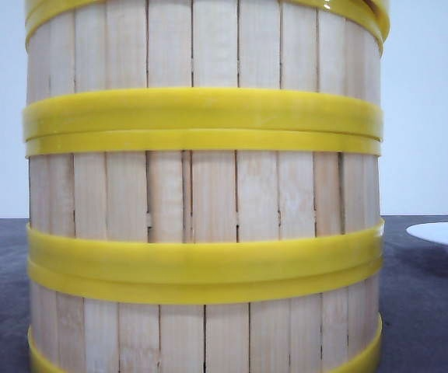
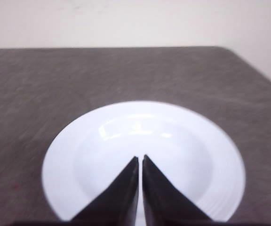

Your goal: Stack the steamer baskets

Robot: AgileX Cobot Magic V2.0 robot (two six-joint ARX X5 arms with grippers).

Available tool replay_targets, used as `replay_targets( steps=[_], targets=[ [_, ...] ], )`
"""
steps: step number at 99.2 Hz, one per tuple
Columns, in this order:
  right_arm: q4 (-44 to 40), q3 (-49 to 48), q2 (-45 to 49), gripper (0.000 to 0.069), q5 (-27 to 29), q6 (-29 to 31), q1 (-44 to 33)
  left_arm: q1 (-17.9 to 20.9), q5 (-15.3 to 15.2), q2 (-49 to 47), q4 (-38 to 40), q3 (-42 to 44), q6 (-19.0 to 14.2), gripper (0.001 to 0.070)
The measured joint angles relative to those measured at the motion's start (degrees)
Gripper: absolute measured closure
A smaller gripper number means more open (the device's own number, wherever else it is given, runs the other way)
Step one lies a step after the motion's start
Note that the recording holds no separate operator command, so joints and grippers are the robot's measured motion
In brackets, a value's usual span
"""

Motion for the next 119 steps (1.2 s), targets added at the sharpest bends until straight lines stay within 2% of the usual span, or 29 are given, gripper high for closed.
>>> replay_targets(
  steps=[119],
  targets=[
    [1.1, -0.9, -0.4, 0.0684, -0.4, 0.8, -0.1, 0.0, 0.0, 0.0, 0.0, 0.0, 0.0, 0.0683]
  ],
)
